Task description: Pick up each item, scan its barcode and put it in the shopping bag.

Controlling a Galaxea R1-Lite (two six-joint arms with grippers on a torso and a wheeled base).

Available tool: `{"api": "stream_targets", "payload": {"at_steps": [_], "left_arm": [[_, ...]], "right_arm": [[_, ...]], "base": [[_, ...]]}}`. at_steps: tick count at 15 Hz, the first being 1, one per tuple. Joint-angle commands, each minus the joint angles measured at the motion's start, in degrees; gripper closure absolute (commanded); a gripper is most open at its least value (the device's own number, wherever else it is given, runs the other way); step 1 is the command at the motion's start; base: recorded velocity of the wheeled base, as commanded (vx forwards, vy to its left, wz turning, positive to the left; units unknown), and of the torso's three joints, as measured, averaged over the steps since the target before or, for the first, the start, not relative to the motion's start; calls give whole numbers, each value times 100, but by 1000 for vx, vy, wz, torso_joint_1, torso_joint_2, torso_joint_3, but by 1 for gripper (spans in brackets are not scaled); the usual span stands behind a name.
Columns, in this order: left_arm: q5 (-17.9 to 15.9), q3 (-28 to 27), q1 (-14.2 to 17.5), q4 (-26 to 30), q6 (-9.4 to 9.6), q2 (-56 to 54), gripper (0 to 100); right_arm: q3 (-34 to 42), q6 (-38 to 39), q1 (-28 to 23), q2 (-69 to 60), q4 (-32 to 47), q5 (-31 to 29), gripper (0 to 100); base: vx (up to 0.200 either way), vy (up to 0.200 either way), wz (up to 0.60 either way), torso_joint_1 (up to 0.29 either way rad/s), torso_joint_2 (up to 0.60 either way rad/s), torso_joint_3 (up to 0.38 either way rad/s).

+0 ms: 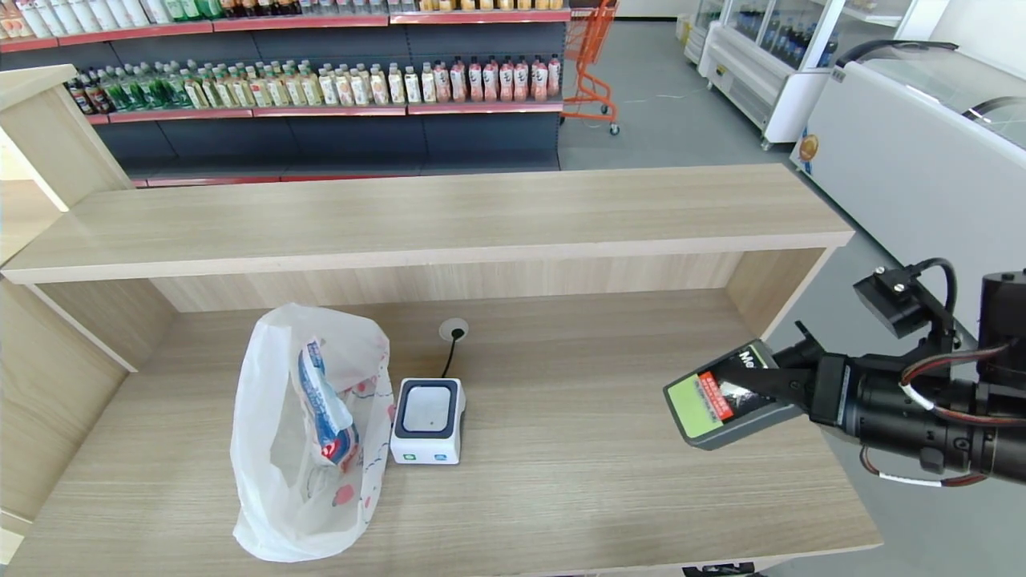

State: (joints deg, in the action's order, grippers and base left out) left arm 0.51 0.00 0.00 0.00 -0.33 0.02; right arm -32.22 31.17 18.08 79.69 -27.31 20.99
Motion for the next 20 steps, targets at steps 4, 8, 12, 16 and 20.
{"api": "stream_targets", "payload": {"at_steps": [4, 8, 12, 16, 20], "left_arm": [[2, 0, 0, 0, -2, -2, 0], [2, 0, -9, 0, 7, -2, 0], [-7, 0, 0, 0, 24, 6, 0], [-7, 0, 0, 0, 24, -2, 0], [-7, 0, 0, 0, 33, -2, 0]], "right_arm": [[-162, 407, 477, 135, 94, -34, 100], [-179, 407, 477, 214, 94, -43, 100], [-276, 407, 477, 310, 94, -34, 100], [-364, 407, 477, 398, 94, -43, 100], [-364, 363, 451, 539, 59, -60, 100]], "base": [[0, 0, 0, 0, 0, 0], [0, 0, 0, 0, 0, 0], [0, 100, 0, -2, 2, 1], [0, 200, 0, 5, 1, 5], [0, 200, 0, 4, 2, 5]]}}
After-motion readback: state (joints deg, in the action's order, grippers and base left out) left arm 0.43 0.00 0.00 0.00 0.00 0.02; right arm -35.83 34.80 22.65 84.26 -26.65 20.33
